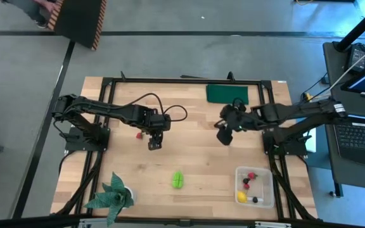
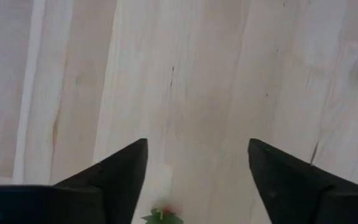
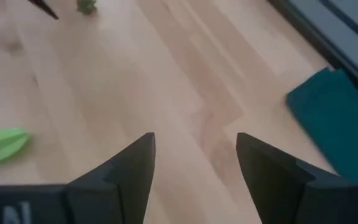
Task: Pick and placing Produce into tupperware
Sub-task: Put the red strawberry into the transparent bin
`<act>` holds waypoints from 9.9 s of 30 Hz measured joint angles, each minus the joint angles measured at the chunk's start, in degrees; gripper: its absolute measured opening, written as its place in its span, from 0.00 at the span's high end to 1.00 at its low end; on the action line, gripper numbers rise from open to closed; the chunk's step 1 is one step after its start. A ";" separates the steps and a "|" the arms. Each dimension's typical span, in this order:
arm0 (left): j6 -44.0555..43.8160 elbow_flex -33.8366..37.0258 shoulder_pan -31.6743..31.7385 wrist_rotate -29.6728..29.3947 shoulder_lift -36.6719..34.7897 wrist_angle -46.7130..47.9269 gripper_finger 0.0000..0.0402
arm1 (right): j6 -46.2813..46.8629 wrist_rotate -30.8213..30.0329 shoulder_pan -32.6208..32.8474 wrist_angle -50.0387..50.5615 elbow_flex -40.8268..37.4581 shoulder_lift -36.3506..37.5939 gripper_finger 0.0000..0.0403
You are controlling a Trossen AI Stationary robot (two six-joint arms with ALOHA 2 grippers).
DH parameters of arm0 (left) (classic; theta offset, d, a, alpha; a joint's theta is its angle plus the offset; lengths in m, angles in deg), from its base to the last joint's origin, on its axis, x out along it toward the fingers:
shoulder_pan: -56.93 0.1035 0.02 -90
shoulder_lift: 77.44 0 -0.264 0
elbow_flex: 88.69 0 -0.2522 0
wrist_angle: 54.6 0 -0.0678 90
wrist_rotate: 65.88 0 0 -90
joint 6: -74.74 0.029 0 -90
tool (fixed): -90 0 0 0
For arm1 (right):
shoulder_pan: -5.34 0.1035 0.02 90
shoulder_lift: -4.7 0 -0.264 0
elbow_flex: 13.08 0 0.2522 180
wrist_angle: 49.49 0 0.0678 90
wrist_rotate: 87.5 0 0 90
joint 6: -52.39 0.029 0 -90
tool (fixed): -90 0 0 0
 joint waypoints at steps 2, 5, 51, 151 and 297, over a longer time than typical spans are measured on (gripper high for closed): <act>-0.08 0.00 -0.07 -0.31 0.00 0.04 0.28 | -2.36 0.02 -1.60 -1.49 -0.01 -1.01 0.44; -1.06 0.00 -0.18 0.52 0.00 0.79 0.25 | -5.23 0.03 -3.46 -3.90 -0.04 -2.86 0.44; -5.44 26.02 6.09 2.74 -0.55 -6.81 0.31 | -11.63 10.98 -8.74 -7.97 -0.11 -10.41 0.44; 2.97 -14.47 6.38 20.16 36.98 -52.19 0.67 | -8.62 9.79 -10.53 0.06 -0.04 12.71 0.44; 8.89 -14.45 2.69 6.46 8.17 14.40 0.59 | 31.36 25.87 18.63 25.99 9.59 -9.96 0.66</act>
